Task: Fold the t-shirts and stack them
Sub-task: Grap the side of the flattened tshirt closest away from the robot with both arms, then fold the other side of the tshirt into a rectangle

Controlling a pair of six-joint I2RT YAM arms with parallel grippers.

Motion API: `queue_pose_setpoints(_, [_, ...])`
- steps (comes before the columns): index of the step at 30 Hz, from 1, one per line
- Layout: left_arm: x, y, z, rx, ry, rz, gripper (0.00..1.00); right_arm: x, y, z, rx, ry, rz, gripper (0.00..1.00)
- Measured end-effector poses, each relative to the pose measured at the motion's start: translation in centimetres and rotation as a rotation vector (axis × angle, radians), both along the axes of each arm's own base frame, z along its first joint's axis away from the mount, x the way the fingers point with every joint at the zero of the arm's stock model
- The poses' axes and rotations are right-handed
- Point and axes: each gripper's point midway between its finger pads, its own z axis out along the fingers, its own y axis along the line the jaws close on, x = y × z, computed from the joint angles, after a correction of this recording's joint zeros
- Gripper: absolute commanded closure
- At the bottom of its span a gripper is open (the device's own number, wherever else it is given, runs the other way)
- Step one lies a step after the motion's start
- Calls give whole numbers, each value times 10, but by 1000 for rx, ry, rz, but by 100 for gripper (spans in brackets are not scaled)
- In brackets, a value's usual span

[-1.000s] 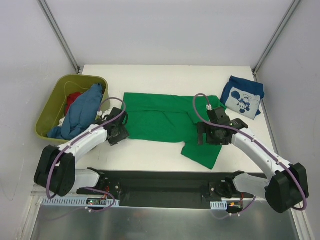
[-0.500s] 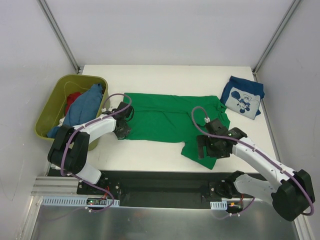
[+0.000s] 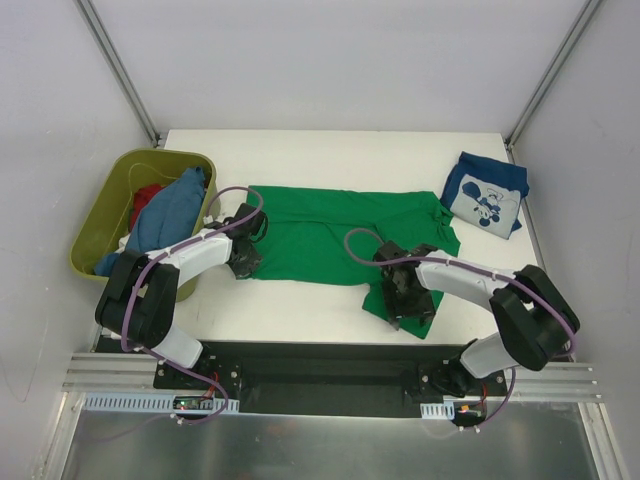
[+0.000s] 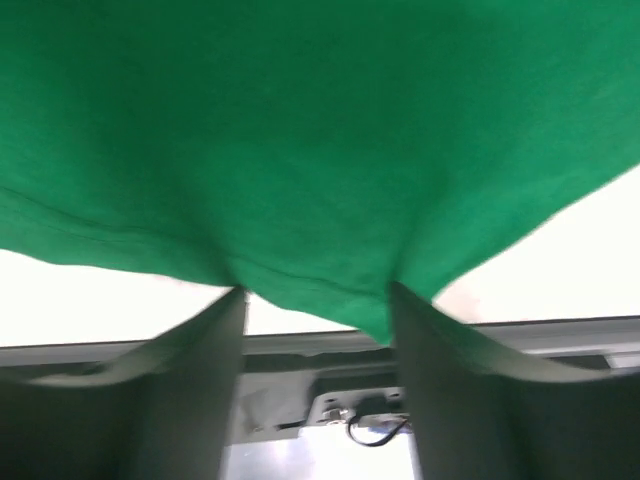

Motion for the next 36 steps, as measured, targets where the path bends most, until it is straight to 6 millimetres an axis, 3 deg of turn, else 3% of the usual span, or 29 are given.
queue_pose_setpoints(4, [0,-1,0,-3,2,-11,100,0,6,-3,5,25,-15,71])
queue_pose_setpoints(5, [0,-1,0,-3,2,-13,100,1,7,-3,2,28,-14,81])
queue_pose_setpoints(8, [0,-1,0,-1,2,-20,100,5,1,-2,-39,9,-18,99])
queue_pose_setpoints(12, [2,-1,3,2,-3,-35,100,20,-9,10,-99,-44,-24,99])
queue_pose_setpoints(16, [13,-5,14,1,-30,-58,100,55,-10,37,-103,-157,-36,99])
queue_pose_setpoints(23, [56,-19,55,-17,-151,-97,100,114,-16,85,-78,-312,-73,99])
queue_pose_setpoints(27, [84,-21,71,-15,-197,-100,100,160,-13,112,-52,-385,-83,99])
queue_pose_setpoints(28, [92,-19,72,-14,-201,-94,95,172,-11,116,-48,-398,-85,99])
queue_pose_setpoints(33, [128,-6,62,-3,-175,-62,92,230,-9,111,-60,-384,-70,99])
queue_pose_setpoints(34, [137,-6,60,-5,-172,-63,91,243,-10,108,-63,-377,-70,96])
queue_pose_setpoints(36, [152,-5,56,-2,-168,-69,79,270,-10,98,-64,-375,-72,85])
